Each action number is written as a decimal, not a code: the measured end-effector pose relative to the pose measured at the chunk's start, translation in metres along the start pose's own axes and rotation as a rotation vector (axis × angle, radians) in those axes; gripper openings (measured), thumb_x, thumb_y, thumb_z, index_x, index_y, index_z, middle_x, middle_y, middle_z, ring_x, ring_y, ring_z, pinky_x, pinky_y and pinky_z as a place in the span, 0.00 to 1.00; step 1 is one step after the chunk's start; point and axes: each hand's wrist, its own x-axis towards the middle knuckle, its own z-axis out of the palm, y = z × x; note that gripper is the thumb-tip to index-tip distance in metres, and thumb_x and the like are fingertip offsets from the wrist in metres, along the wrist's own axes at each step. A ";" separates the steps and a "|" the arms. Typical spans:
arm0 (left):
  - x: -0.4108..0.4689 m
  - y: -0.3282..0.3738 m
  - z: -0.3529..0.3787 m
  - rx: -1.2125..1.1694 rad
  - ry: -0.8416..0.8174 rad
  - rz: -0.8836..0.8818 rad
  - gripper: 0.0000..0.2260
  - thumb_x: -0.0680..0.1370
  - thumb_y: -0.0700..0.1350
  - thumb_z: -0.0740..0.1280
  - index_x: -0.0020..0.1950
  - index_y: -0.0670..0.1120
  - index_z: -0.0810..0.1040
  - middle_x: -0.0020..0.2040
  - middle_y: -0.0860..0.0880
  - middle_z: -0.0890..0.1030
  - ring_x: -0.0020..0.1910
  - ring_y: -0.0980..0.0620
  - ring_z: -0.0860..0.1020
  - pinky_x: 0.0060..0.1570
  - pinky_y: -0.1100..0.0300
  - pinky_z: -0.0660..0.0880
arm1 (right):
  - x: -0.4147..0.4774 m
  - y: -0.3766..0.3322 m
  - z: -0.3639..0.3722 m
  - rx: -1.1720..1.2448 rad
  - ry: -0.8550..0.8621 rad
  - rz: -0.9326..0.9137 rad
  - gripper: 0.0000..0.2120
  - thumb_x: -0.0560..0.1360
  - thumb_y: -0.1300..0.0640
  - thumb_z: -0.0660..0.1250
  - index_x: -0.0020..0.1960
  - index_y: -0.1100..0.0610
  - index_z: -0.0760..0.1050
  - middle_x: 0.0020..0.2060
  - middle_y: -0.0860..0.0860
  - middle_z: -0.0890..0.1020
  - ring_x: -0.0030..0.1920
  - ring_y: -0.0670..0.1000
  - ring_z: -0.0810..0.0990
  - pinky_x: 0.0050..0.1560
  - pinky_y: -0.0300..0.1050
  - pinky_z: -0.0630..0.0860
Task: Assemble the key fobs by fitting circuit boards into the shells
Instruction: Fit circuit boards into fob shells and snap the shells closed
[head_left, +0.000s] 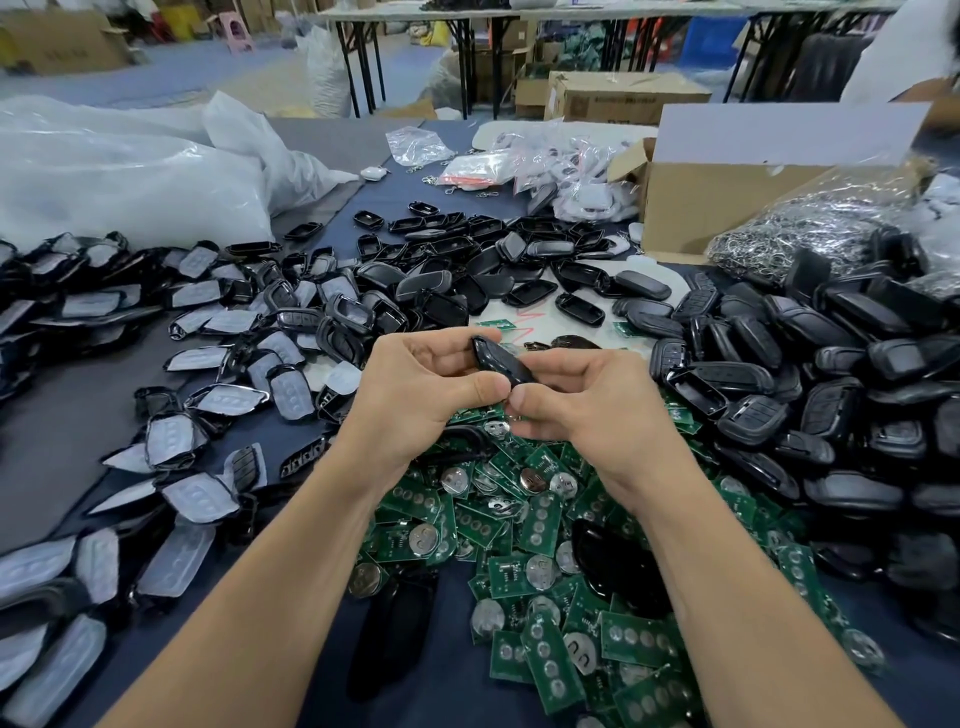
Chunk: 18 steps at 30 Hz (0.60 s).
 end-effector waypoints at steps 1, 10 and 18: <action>0.000 0.000 0.000 0.021 -0.011 0.000 0.19 0.71 0.31 0.78 0.59 0.46 0.85 0.50 0.45 0.89 0.50 0.49 0.88 0.51 0.62 0.81 | 0.000 0.000 -0.001 -0.023 -0.009 -0.002 0.15 0.73 0.70 0.76 0.43 0.50 0.87 0.43 0.55 0.89 0.43 0.54 0.88 0.41 0.44 0.85; 0.002 -0.004 -0.001 0.084 0.004 0.035 0.18 0.69 0.33 0.81 0.55 0.48 0.87 0.49 0.47 0.89 0.49 0.49 0.88 0.50 0.63 0.81 | 0.001 0.001 -0.003 -0.241 0.051 -0.089 0.22 0.67 0.65 0.81 0.43 0.36 0.87 0.42 0.45 0.89 0.46 0.47 0.88 0.54 0.51 0.84; 0.001 -0.002 -0.006 0.120 -0.064 0.015 0.19 0.70 0.32 0.80 0.57 0.48 0.87 0.50 0.45 0.89 0.49 0.49 0.87 0.49 0.61 0.82 | -0.001 -0.001 -0.003 -0.415 0.088 -0.174 0.23 0.63 0.63 0.84 0.39 0.34 0.84 0.37 0.33 0.86 0.42 0.37 0.86 0.44 0.28 0.79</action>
